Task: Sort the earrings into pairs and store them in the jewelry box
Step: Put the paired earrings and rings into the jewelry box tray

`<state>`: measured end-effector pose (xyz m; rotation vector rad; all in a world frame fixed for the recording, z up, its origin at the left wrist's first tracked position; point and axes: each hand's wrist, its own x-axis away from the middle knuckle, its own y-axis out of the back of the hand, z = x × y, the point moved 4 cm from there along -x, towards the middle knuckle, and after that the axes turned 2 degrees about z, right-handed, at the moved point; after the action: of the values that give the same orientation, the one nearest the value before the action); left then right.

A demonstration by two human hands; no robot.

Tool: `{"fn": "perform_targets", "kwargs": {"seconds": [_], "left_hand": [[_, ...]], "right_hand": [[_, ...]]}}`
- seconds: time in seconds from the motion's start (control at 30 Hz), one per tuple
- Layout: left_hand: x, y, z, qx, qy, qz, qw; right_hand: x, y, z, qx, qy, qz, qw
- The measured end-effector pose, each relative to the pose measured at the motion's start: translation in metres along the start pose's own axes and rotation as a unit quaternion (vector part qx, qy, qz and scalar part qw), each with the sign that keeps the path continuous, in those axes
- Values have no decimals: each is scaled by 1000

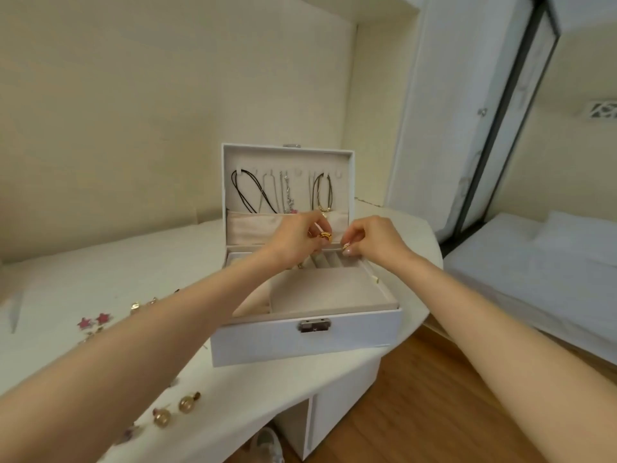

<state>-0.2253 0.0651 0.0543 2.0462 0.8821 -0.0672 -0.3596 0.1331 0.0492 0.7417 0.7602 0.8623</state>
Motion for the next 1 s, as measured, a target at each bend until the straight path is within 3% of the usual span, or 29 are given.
{"fn": "perform_targets", "kwargs": {"seconds": [0.13,0.27,0.47,0.6,0.63,0.7,0.77,0.83,1.0], "left_hand": [[-2,-9,11,-2,-19,-42,999],[-4,-14,19,-9,-17,-35,999],[-5,-19,18,-3,-22,-25,999],[-5,-20,15,2,-14,-23,1000],[-5,-20,15,10,-10,-21,1000],[-6,-19,15,40,3,-23,999],[-6,-18,14,70,15,-31,997],[-6,-18,12,82,18,-36,996],[-4,-20,5,106,11,-10,994]], "right_hand": [[-7,-7,-3,63,-4,33,997],[-10,-9,-5,51,-12,33,998],[-9,-12,-9,93,10,-42,995],[-12,-14,-12,116,6,-47,992],[-12,-12,-11,81,14,-59,995],[-9,-5,-5,-105,24,-55,993],[-3,0,1,-259,34,10,965],[1,0,4,-279,40,69,957],[1,5,-1,-252,13,77,965]]}}
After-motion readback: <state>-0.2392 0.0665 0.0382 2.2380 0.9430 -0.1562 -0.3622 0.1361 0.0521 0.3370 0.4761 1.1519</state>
